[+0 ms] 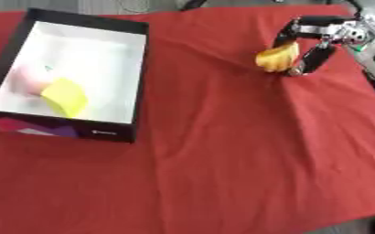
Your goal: Pick up objects on the table and place them in the box.
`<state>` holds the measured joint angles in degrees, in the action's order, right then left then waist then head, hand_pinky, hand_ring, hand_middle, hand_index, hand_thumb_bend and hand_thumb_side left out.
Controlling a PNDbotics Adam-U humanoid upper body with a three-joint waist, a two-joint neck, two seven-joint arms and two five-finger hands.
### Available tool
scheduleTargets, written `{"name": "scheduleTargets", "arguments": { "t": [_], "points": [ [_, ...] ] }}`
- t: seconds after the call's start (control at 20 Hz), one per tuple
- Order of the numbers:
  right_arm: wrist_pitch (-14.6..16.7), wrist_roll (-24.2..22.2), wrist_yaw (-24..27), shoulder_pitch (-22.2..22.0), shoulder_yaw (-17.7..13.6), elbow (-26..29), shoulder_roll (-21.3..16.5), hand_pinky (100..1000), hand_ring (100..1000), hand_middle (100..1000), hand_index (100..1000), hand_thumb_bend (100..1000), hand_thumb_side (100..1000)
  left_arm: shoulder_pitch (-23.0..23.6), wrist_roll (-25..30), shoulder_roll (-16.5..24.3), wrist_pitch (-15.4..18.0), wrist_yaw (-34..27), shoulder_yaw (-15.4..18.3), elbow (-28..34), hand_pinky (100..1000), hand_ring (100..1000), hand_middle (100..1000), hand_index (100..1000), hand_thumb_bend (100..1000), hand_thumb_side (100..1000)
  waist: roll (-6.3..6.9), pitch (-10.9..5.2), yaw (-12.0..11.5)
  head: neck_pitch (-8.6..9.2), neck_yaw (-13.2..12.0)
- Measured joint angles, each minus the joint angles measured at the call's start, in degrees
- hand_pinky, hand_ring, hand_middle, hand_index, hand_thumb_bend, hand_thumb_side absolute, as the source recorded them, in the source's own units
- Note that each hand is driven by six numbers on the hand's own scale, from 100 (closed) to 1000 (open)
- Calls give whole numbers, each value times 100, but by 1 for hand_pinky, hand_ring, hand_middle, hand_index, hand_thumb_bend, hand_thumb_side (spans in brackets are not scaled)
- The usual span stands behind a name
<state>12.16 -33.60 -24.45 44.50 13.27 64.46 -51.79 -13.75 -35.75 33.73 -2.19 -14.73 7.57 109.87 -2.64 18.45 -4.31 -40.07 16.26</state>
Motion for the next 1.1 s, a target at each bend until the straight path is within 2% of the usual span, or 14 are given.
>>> {"name": "scheduleTargets", "arguments": {
  "t": [0.15, 0.4, 0.6, 0.75, 0.9, 1.1],
  "points": [
    [-74, -188, 178, -22, -19, 11, -13, 859, 765, 665, 702, 379, 163, 0, 0, 1, 0, 15, 0, 0, 827, 695, 740, 809, 887, 562, 0, 0, 2, -4, 0],
    [-137, -481, 363, -25, -19, 39, -47, 867, 779, 730, 755, 385, 321, 1, 8, 2, -7, 19, 0, 0, 827, 695, 740, 809, 887, 562, 1, 0, 10, -4, 2],
    [-223, -618, 443, -25, -19, 37, -47, 865, 774, 720, 747, 355, 289, 5, 9, 2, -8, 20, 0, 0, 827, 696, 740, 809, 888, 562, 1, 0, 19, -4, 5],
    [-255, -607, 492, -23, -22, 39, -47, 859, 756, 674, 710, 315, 214, 8, 9, 2, -8, 20, 0, 0, 826, 696, 740, 809, 889, 561, 1, 0, 25, -4, 11],
    [-259, -422, 552, -23, -58, 140, -47, 855, 741, 639, 681, 275, 163, 10, 9, 2, -8, 20, 0, -1, 826, 696, 740, 809, 889, 561, 1, 0, 27, -4, 26],
    [-306, -60, 667, -9, -108, 562, -47, 855, 743, 642, 685, 273, 168, 11, 8, 2, -8, 20, 0, -1, 826, 696, 740, 808, 888, 562, 1, 0, 27, -4, 31]
  ]
}}
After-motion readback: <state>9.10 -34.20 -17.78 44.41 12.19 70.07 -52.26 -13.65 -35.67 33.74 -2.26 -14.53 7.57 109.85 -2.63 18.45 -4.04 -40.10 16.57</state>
